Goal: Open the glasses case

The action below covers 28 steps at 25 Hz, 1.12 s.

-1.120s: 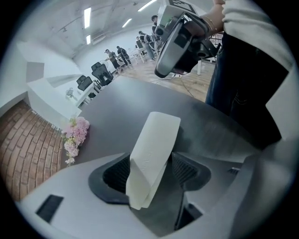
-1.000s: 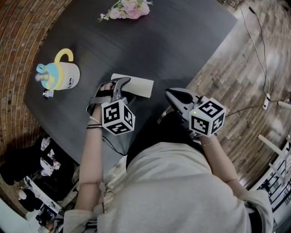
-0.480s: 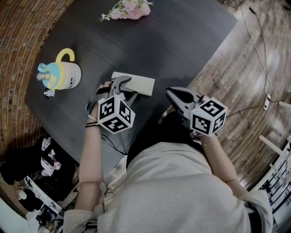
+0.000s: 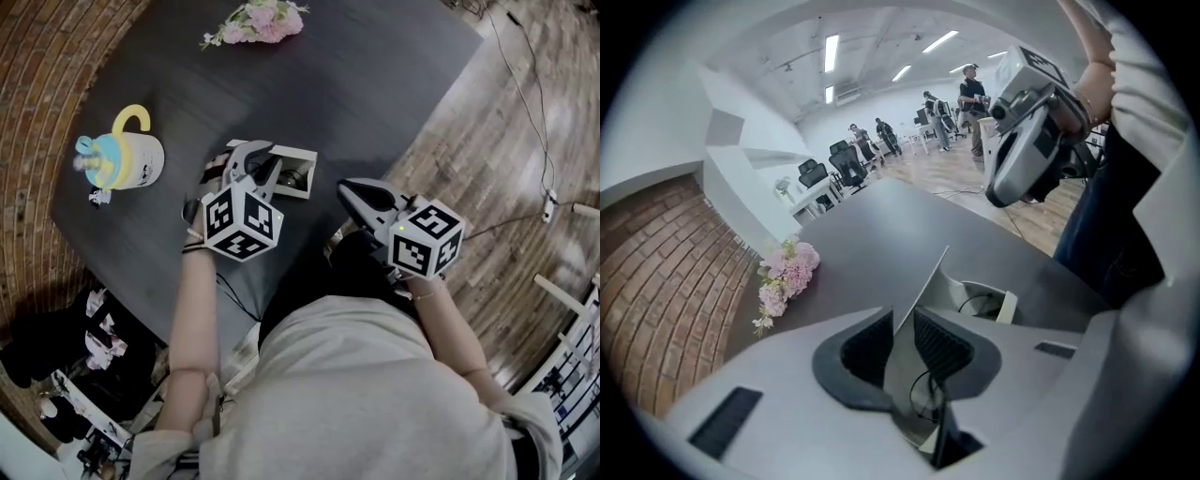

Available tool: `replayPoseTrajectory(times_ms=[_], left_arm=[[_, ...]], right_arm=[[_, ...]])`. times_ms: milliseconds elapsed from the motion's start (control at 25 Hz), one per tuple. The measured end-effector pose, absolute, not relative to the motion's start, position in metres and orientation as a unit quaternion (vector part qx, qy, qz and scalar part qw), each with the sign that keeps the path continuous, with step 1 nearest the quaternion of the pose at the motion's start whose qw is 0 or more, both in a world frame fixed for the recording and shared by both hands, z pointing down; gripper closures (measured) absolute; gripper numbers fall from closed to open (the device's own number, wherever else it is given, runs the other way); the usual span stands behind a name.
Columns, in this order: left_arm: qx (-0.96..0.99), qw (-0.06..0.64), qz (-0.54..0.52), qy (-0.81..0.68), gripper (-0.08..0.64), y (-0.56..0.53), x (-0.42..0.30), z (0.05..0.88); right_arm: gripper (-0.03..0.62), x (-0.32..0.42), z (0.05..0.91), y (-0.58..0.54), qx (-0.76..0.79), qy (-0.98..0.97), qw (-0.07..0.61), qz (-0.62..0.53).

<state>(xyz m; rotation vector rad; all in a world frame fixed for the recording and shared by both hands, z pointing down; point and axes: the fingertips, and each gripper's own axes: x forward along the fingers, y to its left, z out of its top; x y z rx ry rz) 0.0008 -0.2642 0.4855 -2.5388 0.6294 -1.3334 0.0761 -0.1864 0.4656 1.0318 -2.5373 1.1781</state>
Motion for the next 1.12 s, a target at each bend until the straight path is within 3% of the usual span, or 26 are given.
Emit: replayPoseTrajectory(times_ms=[1120], left_arm=[[-0.859,0.066,-0.419,0.286,0.456,-0.276,-0.009,0.466]], right_arm=[[0.586,0.083,0.453,-0.192,0.349,-0.858,0.08,0.368]])
